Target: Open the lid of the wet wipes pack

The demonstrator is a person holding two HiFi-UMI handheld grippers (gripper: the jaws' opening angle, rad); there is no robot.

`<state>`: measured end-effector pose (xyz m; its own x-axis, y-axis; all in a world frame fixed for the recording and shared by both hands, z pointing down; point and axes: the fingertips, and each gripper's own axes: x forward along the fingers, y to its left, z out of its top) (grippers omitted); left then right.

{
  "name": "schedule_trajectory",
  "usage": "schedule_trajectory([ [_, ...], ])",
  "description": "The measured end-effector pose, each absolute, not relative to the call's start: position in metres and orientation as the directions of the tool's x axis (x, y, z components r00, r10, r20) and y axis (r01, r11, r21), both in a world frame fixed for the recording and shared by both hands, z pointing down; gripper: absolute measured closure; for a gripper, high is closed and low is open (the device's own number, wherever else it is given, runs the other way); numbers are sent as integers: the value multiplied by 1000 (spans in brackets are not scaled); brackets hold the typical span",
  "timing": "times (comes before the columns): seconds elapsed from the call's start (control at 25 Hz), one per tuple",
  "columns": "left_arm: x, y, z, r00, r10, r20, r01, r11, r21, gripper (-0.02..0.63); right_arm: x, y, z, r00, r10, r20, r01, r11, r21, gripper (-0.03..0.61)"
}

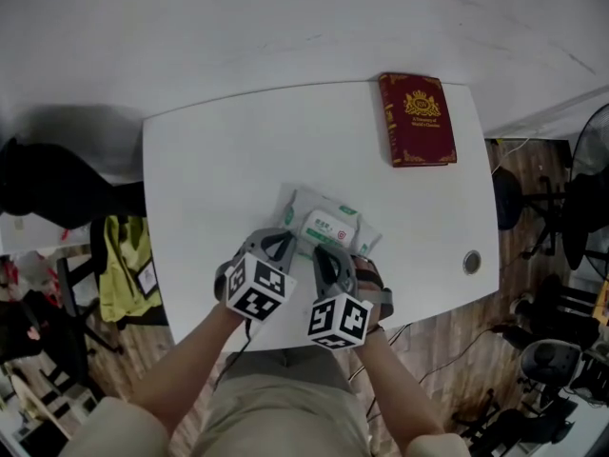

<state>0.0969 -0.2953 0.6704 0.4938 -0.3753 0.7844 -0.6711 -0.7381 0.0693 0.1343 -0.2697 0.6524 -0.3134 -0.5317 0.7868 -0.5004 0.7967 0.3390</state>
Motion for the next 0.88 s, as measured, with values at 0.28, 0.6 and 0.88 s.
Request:
schedule_trajectory([
  [0.28,97,-295,673,502,-370,781,-676,-732,88,583,138,-279,625,-297,-618,728,-550,734,399,551],
  [0.6,95,-294,673,529,-363,767,-681,-720,129,583,160,-312,592,-291,-701,651,-678,631,377,551],
  [0.88,94,-293,671,558,-366,745,-667,-732,141,583,182,-347,593,-301,-738,604,-777,557,293,549],
])
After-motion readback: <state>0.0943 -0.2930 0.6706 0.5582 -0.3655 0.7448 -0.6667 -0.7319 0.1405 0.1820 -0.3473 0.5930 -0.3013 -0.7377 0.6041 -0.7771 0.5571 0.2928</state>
